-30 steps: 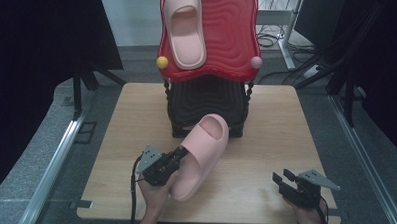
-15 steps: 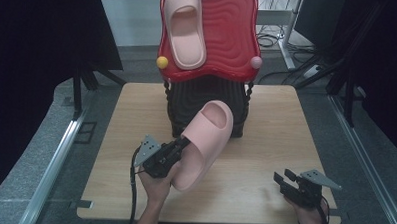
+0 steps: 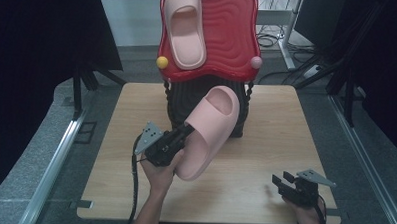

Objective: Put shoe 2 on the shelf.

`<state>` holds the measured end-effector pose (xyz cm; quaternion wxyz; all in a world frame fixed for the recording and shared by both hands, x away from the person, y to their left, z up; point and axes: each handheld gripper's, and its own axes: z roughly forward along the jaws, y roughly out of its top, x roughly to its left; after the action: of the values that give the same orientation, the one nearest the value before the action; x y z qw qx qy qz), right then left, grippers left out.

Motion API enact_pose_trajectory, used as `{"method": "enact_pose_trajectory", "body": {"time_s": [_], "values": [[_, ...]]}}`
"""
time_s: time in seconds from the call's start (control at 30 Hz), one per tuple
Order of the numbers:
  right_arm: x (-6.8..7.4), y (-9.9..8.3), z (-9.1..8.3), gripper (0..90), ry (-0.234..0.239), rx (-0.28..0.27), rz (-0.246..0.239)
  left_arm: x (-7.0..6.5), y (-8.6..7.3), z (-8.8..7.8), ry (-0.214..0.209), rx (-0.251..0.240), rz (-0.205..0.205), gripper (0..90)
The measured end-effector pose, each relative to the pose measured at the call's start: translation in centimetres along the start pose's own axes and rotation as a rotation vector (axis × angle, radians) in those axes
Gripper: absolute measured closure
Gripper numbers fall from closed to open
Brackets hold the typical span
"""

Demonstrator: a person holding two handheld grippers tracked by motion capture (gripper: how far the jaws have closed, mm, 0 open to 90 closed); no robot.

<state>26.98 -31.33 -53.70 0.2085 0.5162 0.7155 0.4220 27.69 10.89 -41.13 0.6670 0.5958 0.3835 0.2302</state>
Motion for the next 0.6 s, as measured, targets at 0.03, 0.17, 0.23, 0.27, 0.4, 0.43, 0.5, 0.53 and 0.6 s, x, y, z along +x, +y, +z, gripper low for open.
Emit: {"method": "enact_pose_trajectory", "body": {"time_s": [0.03, 0.17, 0.23, 0.27, 0.4, 0.43, 0.5, 0.53, 0.6], "values": [[0.0, 0.0, 0.1, 48.1, 0.003, 0.009, -0.003, 0.0, 0.2, 0.0, 0.000, -0.006, 0.002, 84.3], [0.0, -0.1, 0.3, 47.4, 0.003, 0.020, -0.002, 0.0, 1.0, 0.1, 0.000, -0.022, 0.004, 84.3], [0.0, -0.1, 0.4, 47.2, 0.002, 0.020, -0.001, 0.0, 1.3, 0.2, 0.000, -0.029, 0.000, 84.3], [0.0, -0.1, 0.3, 47.1, 0.003, 0.023, -0.001, 0.0, 1.5, 0.2, 0.000, -0.033, 0.000, 84.4], [-0.1, -0.1, 0.3, 46.9, 0.003, 0.025, 0.002, -0.2, 2.2, 0.4, -0.002, -0.046, 0.010, 84.4], [-0.1, -0.1, 0.4, 46.9, 0.003, 0.027, 0.002, -0.2, 2.4, 0.4, -0.003, -0.050, 0.012, 84.3], [-0.1, -0.2, 0.4, 46.7, 0.005, 0.034, 0.000, -0.3, 3.0, 0.6, -0.003, -0.063, 0.018, 84.3], [-0.1, -0.2, 0.4, 46.7, 0.005, 0.034, 0.000, -0.3, 3.0, 0.6, -0.003, -0.063, 0.018, 84.3], [-0.1, -0.2, 0.5, 46.6, 0.004, 0.037, -0.006, -0.5, 3.5, 0.7, -0.002, -0.076, 0.021, 84.4]]}}
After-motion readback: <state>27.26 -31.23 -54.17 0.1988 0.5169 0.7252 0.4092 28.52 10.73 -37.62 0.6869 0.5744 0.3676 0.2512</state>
